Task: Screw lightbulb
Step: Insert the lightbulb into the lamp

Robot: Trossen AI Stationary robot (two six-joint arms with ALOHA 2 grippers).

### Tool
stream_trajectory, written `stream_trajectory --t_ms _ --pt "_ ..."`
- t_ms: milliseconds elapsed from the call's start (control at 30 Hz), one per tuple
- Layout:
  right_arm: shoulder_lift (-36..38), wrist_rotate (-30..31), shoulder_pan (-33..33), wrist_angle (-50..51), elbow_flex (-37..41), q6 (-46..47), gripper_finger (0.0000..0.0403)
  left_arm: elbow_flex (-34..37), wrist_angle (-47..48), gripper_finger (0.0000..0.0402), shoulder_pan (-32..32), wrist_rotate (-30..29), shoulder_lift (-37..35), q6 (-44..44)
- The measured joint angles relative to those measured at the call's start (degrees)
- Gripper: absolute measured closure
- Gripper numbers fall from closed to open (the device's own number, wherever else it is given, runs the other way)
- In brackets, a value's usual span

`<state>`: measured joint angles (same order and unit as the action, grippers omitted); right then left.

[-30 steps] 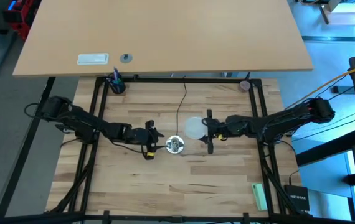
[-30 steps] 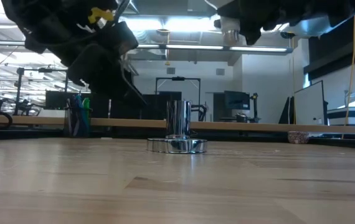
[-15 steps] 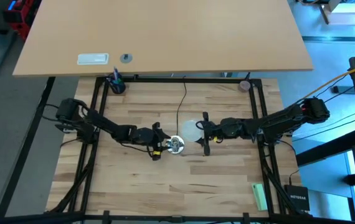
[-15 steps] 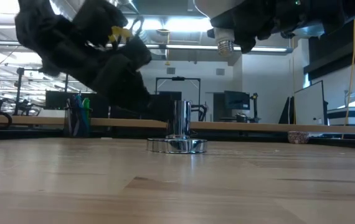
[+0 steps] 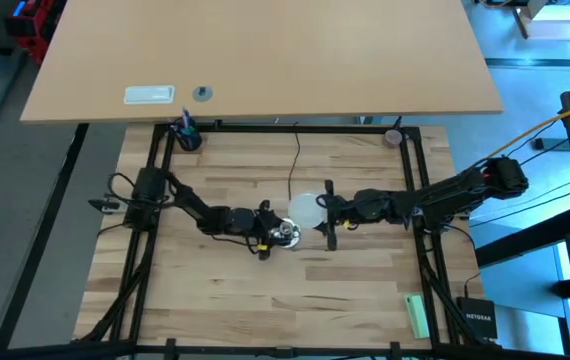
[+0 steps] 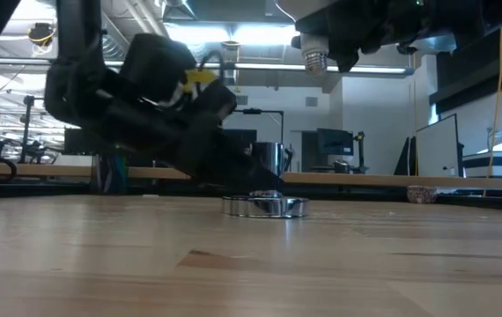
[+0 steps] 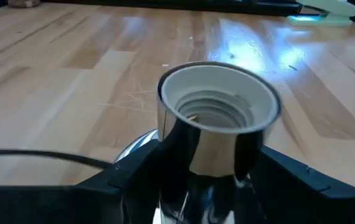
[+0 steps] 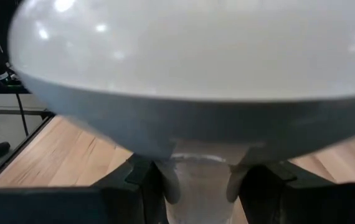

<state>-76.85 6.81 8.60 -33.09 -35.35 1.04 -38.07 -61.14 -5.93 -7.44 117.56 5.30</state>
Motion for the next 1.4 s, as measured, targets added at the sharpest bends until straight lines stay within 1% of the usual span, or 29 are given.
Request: stream_trajectory --t_ms 100,200,267,367,433,533,700,767,833,900,1033,1133,1233,1400 --pt "-0.8 -0.4 0.0 -0.2 0.0 0.0 0.0244 -2.0 0.0 0.0176 0.0 0.0 2.0 -0.1" --pt "-1.3 -0.5 0.0 -0.1 0.0 0.0 0.0244 -2.5 0.3 0.0181 -0.1 -0.1 2.4 -0.1" --pt "-1.4 -1.3 0.0 -0.1 0.0 0.0 0.0244 -2.5 0.5 0.0201 0.0 -0.2 2.4 0.8" --pt "-1.4 -1.9 0.0 -0.4 0.0 0.0 0.0244 -2.5 1.4 0.024 0.0 -0.2 1.5 2.2" --pt "-1.4 -2.4 0.0 -0.7 0.0 0.1 0.0244 -2.5 3.2 0.024 -0.1 0.3 0.2 3.2" --pt "-1.4 -4.9 0.0 -2.1 0.0 0.0 0.0244 -2.4 6.7 0.024 -0.2 3.1 -3.1 3.7" --pt "-1.4 -7.8 0.0 -3.5 -1.1 0.2 0.0241 -2.6 12.0 0.024 -2.6 6.1 -10.9 4.0" --pt "-2.3 -9.6 0.0 -4.5 -2.7 0.2 0.0241 -2.9 12.7 0.024 -3.9 6.3 -13.3 4.3" --pt "-4.1 -12.8 0.0 -4.9 -4.4 0.2 0.0242 -3.2 13.1 0.024 -5.2 6.3 -14.9 3.6" --pt "-6.5 -15.5 0.0 -4.9 -7.0 0.3 0.0242 -4.1 13.4 0.024 -6.2 6.3 -15.4 3.0" --pt "-11.6 -20.5 0.0 -5.1 -12.3 1.9 0.0242 -5.7 16.8 0.024 -7.4 6.3 -15.3 2.8" --pt "-13.9 -23.4 0.0 -4.8 -14.7 2.9 0.0242 -6.6 18.0 0.024 -7.5 6.4 -15.6 2.8" --pt "-14.2 -23.9 0.0 -4.6 -15.1 3.2 0.0243 -7.2 17.6 0.024 -7.7 6.3 -16.3 2.8" --pt "-14.2 -23.0 0.0 -3.9 -14.8 3.8 0.0243 -7.1 18.8 0.024 -8.5 6.2 -19.3 1.5"
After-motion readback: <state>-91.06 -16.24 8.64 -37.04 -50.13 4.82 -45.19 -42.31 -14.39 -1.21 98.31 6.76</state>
